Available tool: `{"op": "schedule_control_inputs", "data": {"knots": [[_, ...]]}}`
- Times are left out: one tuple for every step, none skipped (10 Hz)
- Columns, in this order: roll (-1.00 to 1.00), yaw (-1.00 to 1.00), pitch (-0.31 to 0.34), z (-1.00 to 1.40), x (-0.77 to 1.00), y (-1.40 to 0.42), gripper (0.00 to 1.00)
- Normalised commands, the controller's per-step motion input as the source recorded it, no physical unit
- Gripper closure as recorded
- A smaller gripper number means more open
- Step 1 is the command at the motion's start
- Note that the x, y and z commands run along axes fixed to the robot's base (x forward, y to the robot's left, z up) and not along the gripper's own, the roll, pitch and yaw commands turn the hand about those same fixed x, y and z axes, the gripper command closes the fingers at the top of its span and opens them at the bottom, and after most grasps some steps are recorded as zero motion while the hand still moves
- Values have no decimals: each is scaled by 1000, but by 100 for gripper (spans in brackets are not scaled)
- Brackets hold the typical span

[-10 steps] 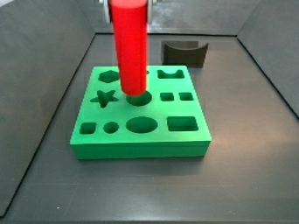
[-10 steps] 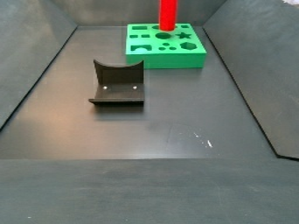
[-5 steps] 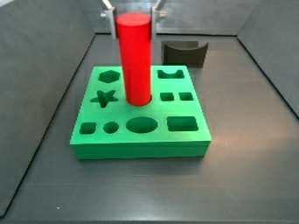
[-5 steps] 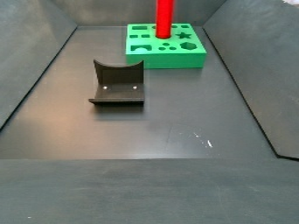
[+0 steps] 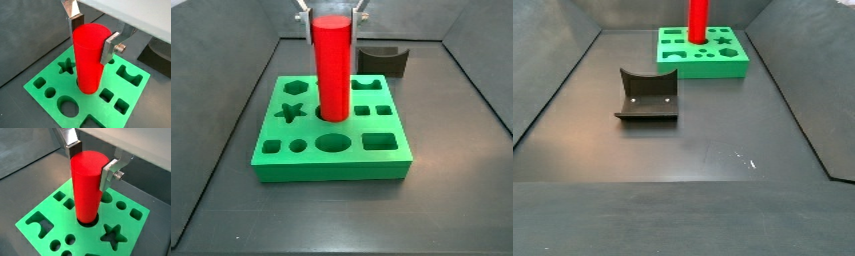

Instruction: Insert the round object.

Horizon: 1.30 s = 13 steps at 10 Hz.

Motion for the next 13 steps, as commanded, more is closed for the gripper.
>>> {"op": "schedule_control_inputs", "data": {"knots": [[-146, 0, -44, -83, -274, 100, 100], [-73, 0, -4, -120, -129, 100, 100], [-33, 0, 0, -174, 0, 26, 100], [-11, 0, 34, -200, 194, 0, 100], [-1, -63, 13, -137, 17, 43, 100], [-50, -151, 0, -117, -63, 49, 100], [-54, -177, 0, -134, -149, 46, 100], [-51, -171, 0, -160, -157, 37, 100], [-43, -177, 0, -171, -169, 23, 100], [-30, -189, 0, -160, -229, 17, 100], [-37, -186, 0, -151, -214, 3, 100], [-50, -177, 0, -183, -191, 3, 100], [-50, -174, -1, -189, -203, 40, 100]]}}
